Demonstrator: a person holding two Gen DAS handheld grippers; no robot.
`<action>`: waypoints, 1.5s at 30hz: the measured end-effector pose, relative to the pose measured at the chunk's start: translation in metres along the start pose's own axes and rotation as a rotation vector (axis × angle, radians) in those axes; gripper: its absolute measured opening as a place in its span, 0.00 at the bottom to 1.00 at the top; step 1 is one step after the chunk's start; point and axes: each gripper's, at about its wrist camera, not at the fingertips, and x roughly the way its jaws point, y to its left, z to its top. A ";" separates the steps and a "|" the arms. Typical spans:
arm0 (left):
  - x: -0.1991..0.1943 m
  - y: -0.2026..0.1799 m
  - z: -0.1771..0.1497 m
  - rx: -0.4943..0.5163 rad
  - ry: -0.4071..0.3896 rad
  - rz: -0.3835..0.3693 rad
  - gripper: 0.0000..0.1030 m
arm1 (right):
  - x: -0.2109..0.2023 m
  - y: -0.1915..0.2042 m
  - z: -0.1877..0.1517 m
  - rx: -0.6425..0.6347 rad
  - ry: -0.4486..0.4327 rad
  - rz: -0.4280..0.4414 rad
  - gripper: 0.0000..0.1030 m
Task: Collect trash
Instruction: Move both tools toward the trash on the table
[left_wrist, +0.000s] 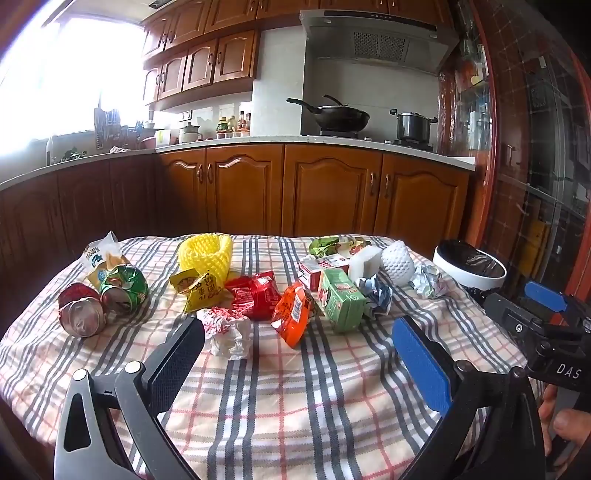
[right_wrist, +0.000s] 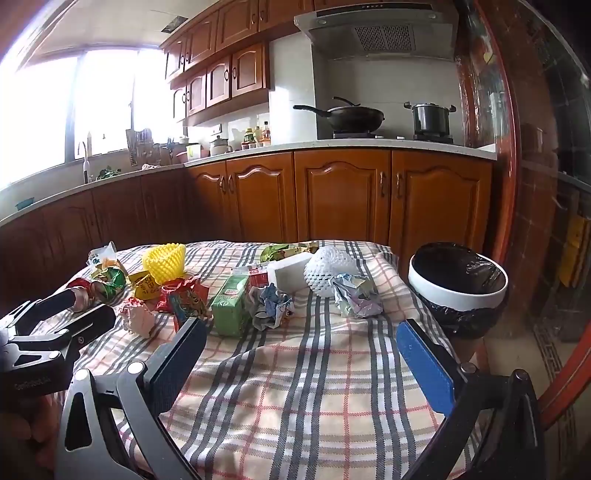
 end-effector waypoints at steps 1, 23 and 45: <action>0.000 0.000 0.000 -0.001 -0.007 -0.001 0.99 | 0.000 0.000 0.000 0.000 -0.001 0.000 1.00; 0.002 0.001 -0.001 -0.005 -0.002 0.006 0.99 | 0.001 -0.001 0.001 0.004 0.003 0.003 1.00; 0.013 0.009 -0.005 -0.072 -0.072 -0.018 0.99 | 0.012 0.001 -0.001 0.013 0.032 0.036 1.00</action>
